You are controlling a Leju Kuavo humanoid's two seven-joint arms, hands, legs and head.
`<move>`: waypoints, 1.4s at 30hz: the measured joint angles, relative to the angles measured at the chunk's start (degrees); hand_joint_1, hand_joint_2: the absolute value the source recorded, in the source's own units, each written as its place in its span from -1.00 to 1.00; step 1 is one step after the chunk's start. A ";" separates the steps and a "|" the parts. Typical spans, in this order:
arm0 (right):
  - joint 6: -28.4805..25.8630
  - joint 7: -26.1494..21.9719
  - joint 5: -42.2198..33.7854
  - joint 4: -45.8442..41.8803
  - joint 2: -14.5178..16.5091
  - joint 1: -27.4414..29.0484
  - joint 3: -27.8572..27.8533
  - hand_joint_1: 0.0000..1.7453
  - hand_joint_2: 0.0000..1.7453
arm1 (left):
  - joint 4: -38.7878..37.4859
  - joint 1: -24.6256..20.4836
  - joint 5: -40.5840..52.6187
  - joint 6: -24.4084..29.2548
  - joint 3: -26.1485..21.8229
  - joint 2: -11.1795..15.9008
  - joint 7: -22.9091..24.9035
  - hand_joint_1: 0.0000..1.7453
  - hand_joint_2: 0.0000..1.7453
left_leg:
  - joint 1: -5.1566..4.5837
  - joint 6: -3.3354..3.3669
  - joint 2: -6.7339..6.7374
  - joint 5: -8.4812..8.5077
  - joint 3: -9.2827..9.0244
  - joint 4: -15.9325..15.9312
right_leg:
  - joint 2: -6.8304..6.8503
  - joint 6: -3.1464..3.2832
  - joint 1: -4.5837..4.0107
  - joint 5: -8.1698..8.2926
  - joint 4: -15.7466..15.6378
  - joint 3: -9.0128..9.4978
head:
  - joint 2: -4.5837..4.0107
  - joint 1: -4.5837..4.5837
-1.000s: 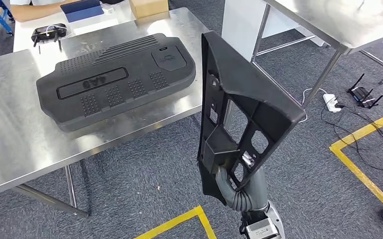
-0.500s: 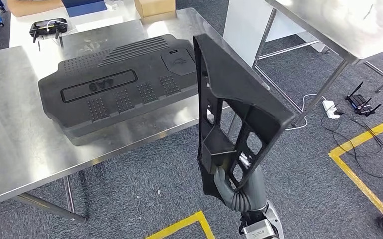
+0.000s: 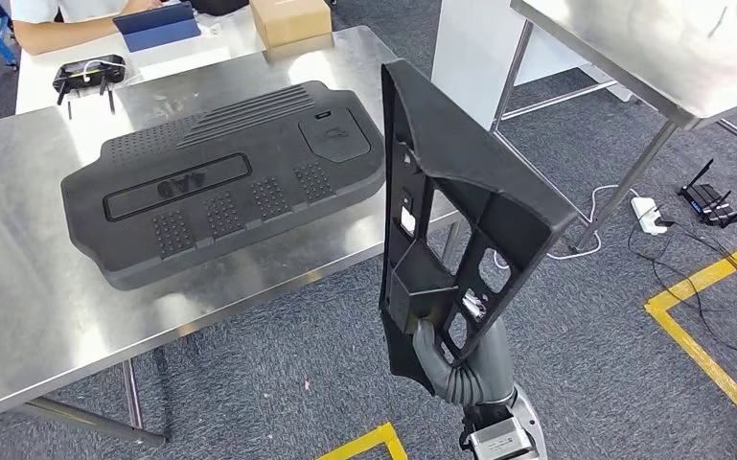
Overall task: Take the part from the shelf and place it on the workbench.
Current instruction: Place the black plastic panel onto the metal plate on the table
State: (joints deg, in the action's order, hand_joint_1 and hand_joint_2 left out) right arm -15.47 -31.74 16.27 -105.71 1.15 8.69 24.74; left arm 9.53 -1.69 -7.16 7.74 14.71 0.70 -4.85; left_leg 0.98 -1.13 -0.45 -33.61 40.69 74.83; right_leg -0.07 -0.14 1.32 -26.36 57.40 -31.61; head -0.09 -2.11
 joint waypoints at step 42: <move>-1.94 0.16 3.54 0.11 -0.39 -0.11 0.25 1.00 1.00 | 0.01 0.07 0.49 -0.21 0.07 -0.36 0.04 -1.00 1.00 | 0.06 2.76 0.00 6.78 -7.06 -15.27 | -0.35 -2.50 -0.41 -3.62 5.91 -2.18 | 0.00 0.66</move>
State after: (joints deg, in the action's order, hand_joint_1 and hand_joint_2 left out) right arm -17.41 -31.57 19.80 -105.59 0.76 8.57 24.98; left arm 9.54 -1.62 -6.67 7.53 14.78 0.34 -4.81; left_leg 1.04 1.63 -0.46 -26.83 33.64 59.56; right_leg -0.42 -2.63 0.91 -29.98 63.31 -33.79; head -0.09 -1.45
